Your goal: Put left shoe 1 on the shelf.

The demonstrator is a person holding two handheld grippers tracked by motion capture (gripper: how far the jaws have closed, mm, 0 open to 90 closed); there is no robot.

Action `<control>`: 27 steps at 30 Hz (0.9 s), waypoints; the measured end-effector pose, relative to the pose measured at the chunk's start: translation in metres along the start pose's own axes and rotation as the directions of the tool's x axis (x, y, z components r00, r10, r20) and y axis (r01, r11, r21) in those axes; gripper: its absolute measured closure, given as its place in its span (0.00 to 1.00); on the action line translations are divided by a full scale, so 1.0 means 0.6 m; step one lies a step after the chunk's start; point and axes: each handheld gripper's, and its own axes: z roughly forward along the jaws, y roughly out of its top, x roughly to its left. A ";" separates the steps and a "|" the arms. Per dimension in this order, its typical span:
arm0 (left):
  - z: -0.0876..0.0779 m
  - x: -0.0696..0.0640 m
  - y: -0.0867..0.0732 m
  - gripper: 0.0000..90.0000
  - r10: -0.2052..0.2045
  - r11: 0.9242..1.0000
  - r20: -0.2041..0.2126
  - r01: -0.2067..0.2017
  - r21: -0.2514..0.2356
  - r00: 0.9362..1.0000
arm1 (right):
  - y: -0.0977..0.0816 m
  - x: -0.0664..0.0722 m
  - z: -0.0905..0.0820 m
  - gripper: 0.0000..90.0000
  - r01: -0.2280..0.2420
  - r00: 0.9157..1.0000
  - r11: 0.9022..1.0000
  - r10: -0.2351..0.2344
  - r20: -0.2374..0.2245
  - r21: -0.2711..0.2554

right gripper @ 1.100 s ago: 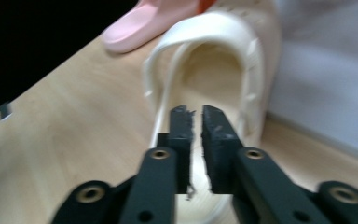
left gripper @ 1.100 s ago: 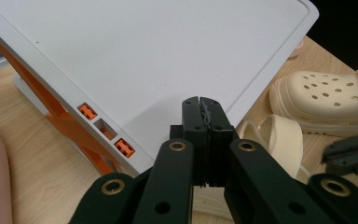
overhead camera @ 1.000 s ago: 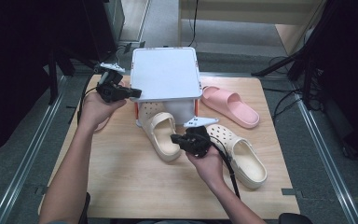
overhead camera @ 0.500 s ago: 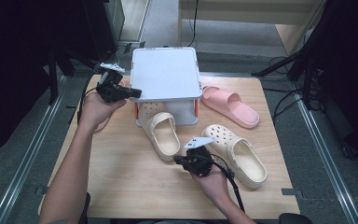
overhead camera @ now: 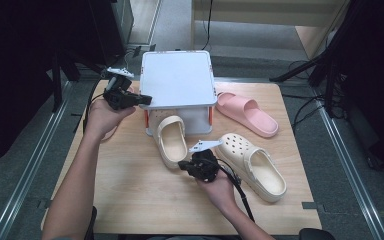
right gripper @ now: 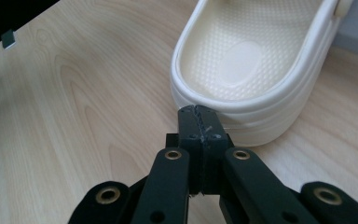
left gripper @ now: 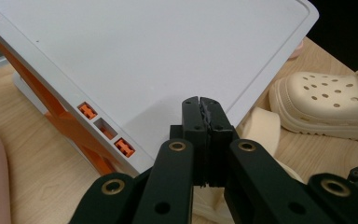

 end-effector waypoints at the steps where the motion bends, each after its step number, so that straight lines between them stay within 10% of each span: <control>1: 0.000 0.000 0.000 1.00 -0.001 1.000 0.002 0.001 -0.001 1.000 | 0.004 0.001 0.002 1.00 0.004 1.000 1.000 -0.004 0.000 -0.004; 27: 0.000 0.001 -0.002 1.00 -0.013 1.000 0.003 0.013 -0.009 1.000 | 0.096 -0.026 0.092 1.00 0.032 0.998 0.999 -0.031 0.049 -0.020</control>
